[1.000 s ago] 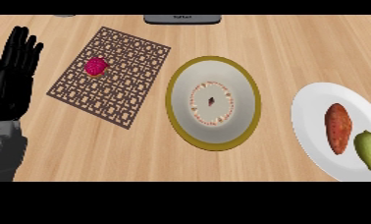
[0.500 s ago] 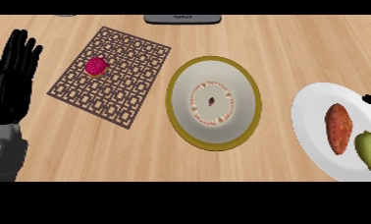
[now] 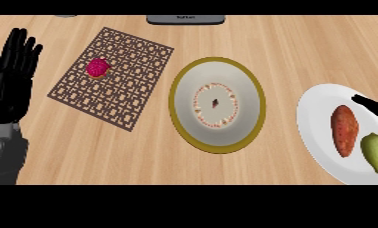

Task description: Pick the sweet potato from the plate and place it in the bowl

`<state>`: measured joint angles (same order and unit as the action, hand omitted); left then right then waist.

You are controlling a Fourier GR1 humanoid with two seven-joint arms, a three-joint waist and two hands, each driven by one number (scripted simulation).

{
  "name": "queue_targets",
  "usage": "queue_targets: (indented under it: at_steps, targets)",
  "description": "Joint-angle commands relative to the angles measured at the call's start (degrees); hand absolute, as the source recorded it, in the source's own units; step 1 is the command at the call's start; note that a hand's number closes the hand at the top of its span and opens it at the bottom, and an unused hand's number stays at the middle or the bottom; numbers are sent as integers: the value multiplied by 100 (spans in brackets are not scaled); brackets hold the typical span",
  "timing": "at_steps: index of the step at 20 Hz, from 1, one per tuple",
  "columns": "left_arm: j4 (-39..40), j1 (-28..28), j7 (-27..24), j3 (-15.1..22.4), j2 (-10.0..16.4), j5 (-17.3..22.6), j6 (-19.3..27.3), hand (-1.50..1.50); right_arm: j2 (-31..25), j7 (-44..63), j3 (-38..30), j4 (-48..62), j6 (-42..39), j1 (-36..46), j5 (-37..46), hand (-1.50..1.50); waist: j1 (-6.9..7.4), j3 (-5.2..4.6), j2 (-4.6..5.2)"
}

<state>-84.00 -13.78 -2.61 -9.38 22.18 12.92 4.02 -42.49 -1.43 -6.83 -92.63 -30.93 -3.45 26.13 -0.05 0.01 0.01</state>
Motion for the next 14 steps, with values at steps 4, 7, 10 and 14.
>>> queue_targets:
  at_steps: [4, 7, 10, 14]
  targets:
    - [-252, 74, 87, 73, -253, -296, 54, 0, 541, 63, 193, 284, 10, 320, 711, -150, 6, -1, -3]
    - [221, 86, -302, -203, -205, -215, -158, 0, 738, -186, 275, 654, 292, 380, 1027, -150, 4, -1, 3]
    - [-131, -69, 73, 14, -337, -460, 135, 0, 713, -618, 315, 1641, 412, 908, 1307, -150, 39, 2, 6]
    - [-139, 120, 52, -391, -78, -161, -423, 0, 813, -476, 129, 1195, 172, 661, 1409, -150, 10, -1, -1]
